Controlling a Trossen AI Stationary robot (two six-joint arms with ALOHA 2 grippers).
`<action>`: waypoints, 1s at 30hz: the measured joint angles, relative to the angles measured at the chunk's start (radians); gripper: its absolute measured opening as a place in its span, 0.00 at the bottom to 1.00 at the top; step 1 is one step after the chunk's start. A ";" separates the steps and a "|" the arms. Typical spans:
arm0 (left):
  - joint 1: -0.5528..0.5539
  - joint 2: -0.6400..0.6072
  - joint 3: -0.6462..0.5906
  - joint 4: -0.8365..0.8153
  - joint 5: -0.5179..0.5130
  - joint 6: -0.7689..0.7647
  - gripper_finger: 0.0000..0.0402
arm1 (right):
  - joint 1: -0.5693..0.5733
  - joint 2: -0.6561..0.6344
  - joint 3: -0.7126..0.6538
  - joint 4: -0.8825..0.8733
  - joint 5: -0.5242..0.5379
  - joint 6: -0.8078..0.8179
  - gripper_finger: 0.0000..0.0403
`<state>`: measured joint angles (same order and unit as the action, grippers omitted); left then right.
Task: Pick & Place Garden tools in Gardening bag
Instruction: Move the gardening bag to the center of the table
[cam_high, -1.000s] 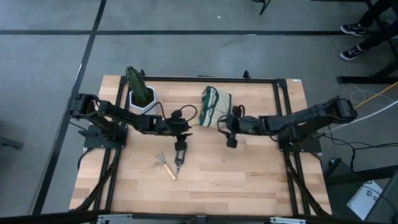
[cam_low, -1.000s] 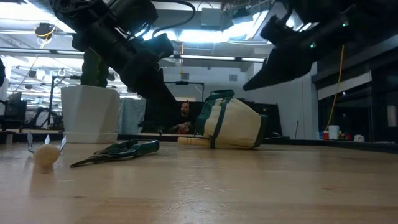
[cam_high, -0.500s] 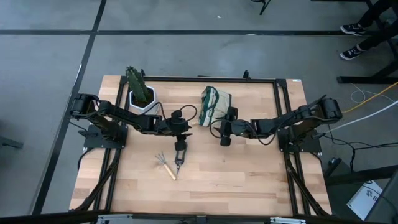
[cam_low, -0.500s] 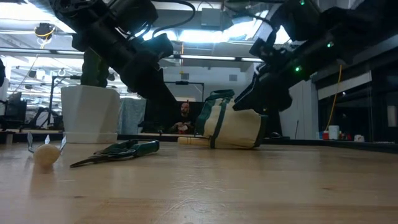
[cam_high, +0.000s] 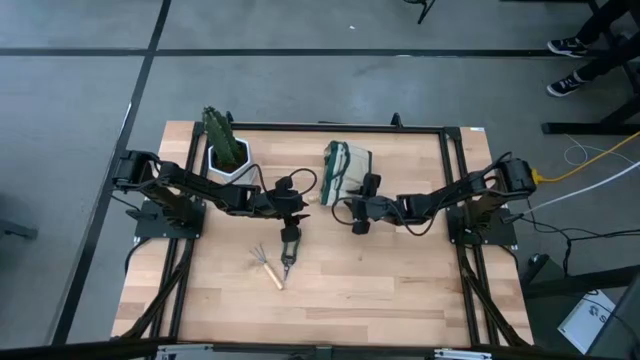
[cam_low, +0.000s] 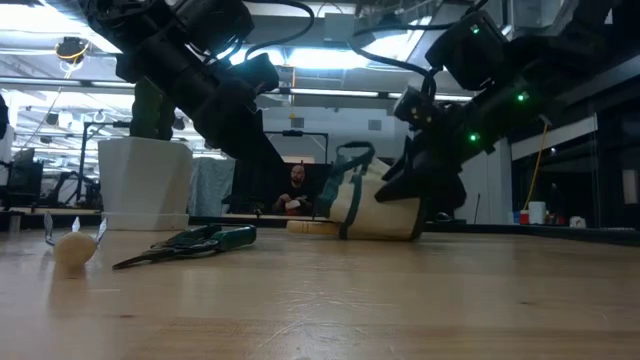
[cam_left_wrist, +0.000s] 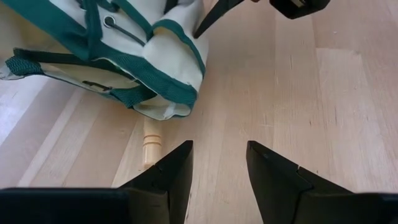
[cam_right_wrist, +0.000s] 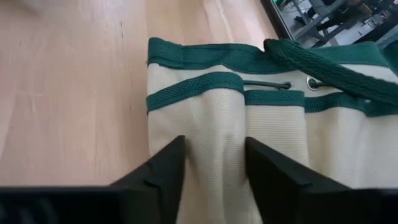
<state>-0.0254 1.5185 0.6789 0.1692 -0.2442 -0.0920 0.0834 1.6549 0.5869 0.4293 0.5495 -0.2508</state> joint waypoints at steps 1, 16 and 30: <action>0.000 0.000 0.000 0.000 0.000 0.000 0.36 | 0.000 0.000 0.000 -0.001 0.000 0.000 0.33; 0.000 0.000 0.000 0.000 0.000 0.000 0.36 | -0.005 -0.078 -0.002 -0.018 -0.003 0.196 0.01; 0.000 0.000 0.000 -0.005 -0.034 0.039 0.36 | 0.018 -0.277 -0.358 0.488 0.031 0.425 0.00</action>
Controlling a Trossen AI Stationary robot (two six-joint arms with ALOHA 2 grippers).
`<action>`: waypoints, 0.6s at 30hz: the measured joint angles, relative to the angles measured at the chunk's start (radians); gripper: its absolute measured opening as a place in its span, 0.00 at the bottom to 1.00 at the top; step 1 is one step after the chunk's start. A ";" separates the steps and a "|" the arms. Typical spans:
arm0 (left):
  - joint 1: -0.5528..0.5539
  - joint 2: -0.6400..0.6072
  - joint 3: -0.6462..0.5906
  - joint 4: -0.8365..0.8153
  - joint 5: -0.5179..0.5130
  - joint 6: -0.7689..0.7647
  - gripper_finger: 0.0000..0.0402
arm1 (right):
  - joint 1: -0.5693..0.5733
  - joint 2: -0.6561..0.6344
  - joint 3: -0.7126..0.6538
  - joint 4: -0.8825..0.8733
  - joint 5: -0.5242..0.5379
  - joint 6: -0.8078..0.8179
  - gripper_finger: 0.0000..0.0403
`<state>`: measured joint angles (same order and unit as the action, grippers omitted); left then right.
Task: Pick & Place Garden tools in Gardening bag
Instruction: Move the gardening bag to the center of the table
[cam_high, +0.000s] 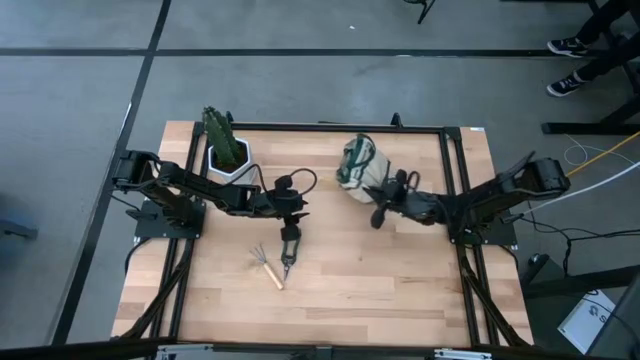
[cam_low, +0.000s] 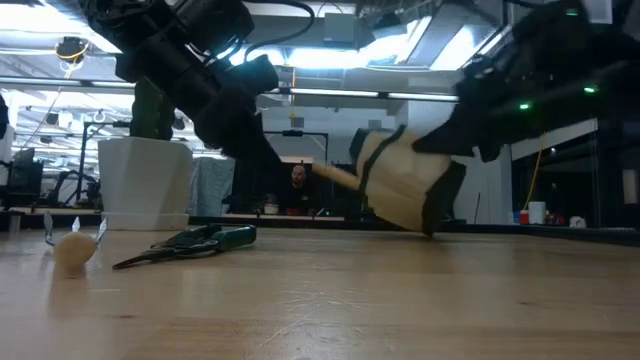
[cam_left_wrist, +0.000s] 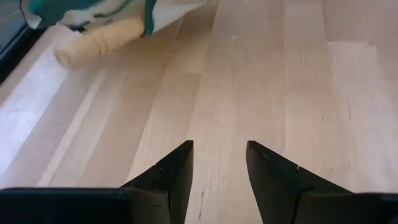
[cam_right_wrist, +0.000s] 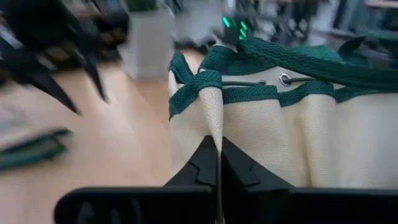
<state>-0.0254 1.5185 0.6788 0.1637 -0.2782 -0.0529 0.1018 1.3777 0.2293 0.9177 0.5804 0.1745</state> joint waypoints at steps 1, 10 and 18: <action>0.000 0.000 0.000 -0.001 0.000 0.017 0.36 | 0.008 0.000 -0.031 0.079 -0.010 -0.003 0.00; 0.000 0.000 0.000 0.174 -0.053 0.263 0.36 | 0.070 0.000 -0.120 0.408 -0.182 -0.085 0.00; 0.000 0.000 0.000 0.282 -0.017 0.458 0.36 | 0.098 0.000 -0.090 0.411 -0.308 -0.131 0.00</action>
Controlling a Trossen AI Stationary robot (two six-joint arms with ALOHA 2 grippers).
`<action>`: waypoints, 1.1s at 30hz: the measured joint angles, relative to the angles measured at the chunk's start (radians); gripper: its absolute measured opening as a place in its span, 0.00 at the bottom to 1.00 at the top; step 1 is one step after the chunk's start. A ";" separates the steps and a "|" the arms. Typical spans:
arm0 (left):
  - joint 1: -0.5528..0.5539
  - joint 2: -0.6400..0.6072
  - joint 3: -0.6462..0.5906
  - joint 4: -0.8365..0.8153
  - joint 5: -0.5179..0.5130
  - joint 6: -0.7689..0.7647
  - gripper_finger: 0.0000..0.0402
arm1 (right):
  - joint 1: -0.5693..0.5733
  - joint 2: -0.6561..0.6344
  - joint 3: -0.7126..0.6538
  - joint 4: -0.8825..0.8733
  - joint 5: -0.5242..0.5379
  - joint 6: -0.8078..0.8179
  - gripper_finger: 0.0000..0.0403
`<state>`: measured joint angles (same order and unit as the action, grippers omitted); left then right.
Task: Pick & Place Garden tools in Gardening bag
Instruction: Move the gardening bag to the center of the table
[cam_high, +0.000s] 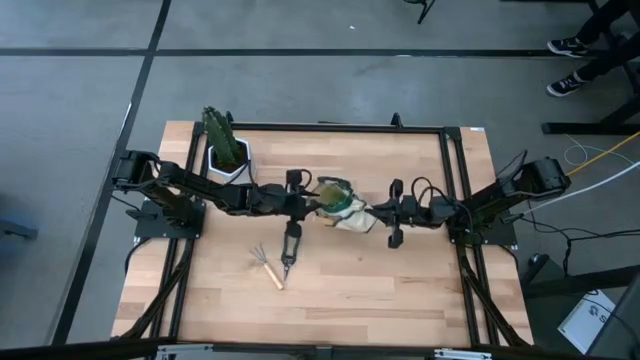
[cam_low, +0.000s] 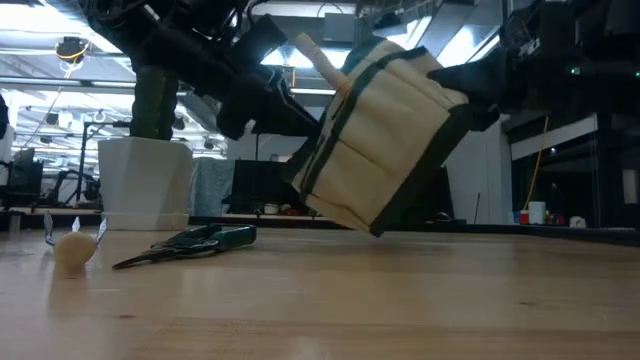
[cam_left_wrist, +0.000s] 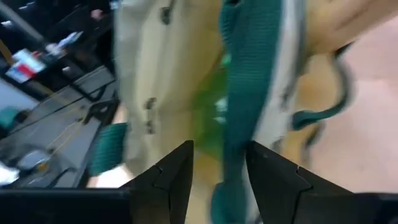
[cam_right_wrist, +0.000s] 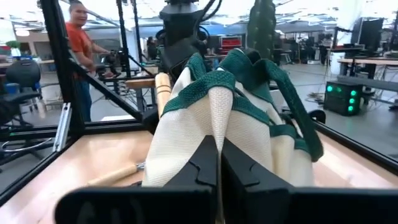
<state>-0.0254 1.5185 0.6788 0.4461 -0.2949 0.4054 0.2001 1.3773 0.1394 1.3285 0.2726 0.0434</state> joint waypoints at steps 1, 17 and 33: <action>0.000 0.000 0.000 -0.001 0.023 0.000 0.36 | 0.005 0.000 0.000 0.000 0.000 -0.004 0.00; 0.037 0.000 0.000 0.032 0.301 0.000 0.36 | 0.013 0.000 0.001 0.048 -0.074 -0.006 0.00; 0.042 0.000 0.088 -0.129 0.281 -0.178 0.01 | 0.010 0.000 0.002 0.005 0.027 0.110 0.02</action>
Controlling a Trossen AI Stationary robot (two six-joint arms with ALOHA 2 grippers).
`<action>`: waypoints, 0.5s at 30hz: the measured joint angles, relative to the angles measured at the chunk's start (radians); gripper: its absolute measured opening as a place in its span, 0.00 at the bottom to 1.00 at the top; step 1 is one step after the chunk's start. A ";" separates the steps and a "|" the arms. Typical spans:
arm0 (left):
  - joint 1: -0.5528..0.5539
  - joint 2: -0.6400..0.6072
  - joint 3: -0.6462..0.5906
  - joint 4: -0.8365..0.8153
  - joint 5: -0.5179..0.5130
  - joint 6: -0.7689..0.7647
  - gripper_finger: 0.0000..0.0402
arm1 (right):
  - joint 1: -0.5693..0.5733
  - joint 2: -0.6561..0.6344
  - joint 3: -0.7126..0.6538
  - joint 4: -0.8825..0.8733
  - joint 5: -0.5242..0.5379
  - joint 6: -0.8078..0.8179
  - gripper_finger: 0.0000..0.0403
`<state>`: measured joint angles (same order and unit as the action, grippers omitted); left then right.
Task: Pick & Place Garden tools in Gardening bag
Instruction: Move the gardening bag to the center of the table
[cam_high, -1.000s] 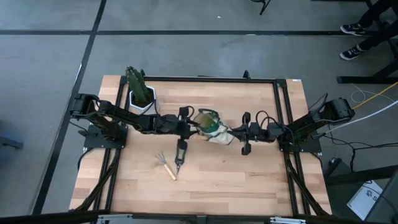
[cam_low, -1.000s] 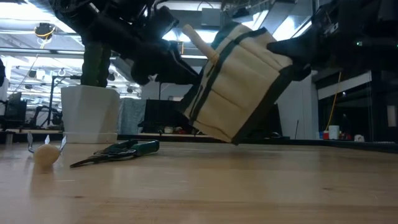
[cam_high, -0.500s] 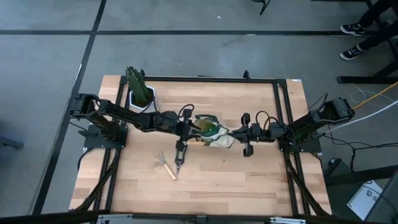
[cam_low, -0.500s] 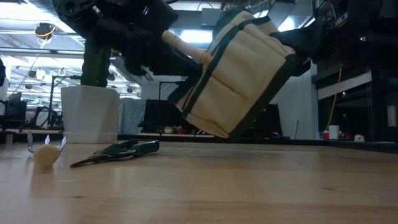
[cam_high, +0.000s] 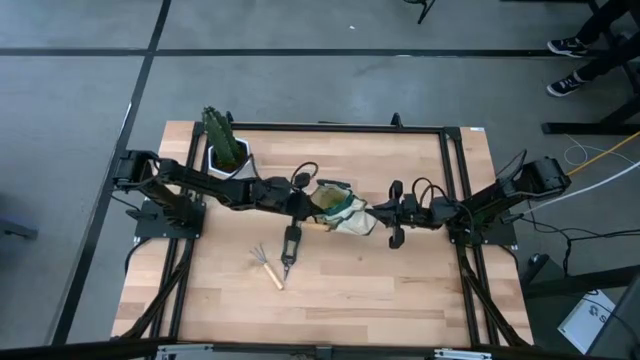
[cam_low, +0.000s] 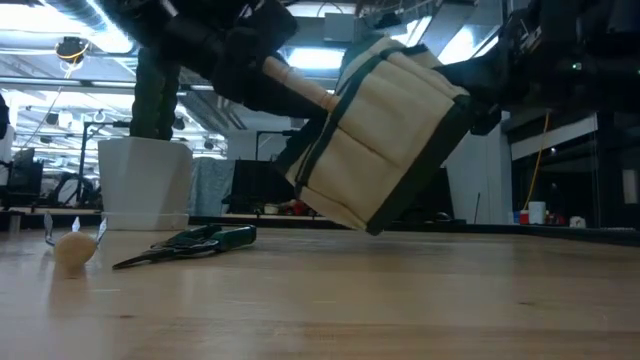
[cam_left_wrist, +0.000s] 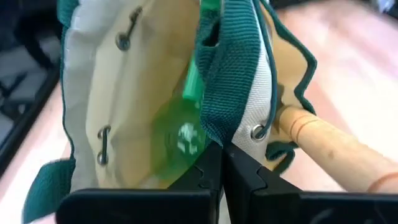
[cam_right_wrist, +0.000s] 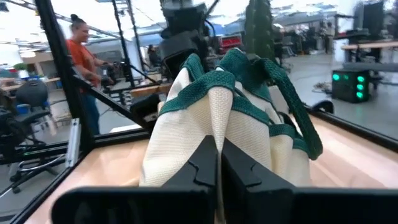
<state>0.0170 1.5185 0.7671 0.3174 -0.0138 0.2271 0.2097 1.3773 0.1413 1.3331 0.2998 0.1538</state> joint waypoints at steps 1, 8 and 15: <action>0.000 0.000 0.025 -0.062 -0.015 -0.001 0.01 | 0.000 0.000 0.000 -0.008 0.020 0.015 0.02; 0.000 0.000 0.105 -0.225 -0.047 0.003 0.01 | 0.000 0.000 0.000 -0.050 0.066 0.053 0.10; 0.000 0.000 0.172 -0.378 -0.096 0.029 0.01 | -0.001 0.000 0.000 -0.096 0.066 0.135 0.39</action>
<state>0.0170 1.5185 0.9387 -0.0603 -0.1099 0.2565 0.2089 1.3773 0.1413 1.2368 0.3662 0.2890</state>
